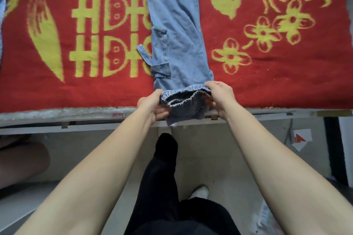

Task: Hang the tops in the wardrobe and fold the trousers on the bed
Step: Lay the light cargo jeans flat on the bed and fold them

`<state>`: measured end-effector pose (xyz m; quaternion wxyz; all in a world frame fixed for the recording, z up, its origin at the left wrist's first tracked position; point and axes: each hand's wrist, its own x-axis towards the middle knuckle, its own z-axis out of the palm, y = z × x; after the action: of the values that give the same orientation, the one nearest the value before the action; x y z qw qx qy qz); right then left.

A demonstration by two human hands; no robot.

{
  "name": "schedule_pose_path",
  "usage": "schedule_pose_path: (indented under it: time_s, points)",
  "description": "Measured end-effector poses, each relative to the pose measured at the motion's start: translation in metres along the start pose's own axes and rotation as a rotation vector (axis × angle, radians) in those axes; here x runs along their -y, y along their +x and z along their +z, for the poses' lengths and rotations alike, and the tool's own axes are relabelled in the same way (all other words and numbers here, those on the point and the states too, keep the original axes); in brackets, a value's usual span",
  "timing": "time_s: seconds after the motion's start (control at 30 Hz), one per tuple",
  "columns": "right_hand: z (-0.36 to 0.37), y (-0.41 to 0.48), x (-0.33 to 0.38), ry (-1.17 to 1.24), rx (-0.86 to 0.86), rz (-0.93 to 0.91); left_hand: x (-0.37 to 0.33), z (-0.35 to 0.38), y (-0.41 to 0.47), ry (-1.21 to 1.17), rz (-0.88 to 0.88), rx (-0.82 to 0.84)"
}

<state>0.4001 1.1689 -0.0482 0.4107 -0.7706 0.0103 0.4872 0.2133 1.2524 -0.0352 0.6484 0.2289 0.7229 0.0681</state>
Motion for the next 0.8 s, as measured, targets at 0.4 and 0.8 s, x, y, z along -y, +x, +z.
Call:
schedule_pose_path:
  time_s: [0.4,0.8]
  points:
    - [0.066,0.135,0.052,-1.181,0.277,-0.444,-0.09,0.017,0.142,1.349,0.642,0.254]
    - [0.086,0.154,0.047,-1.615,0.171,-0.413,-0.096,0.024,0.167,1.519,0.571,0.307]
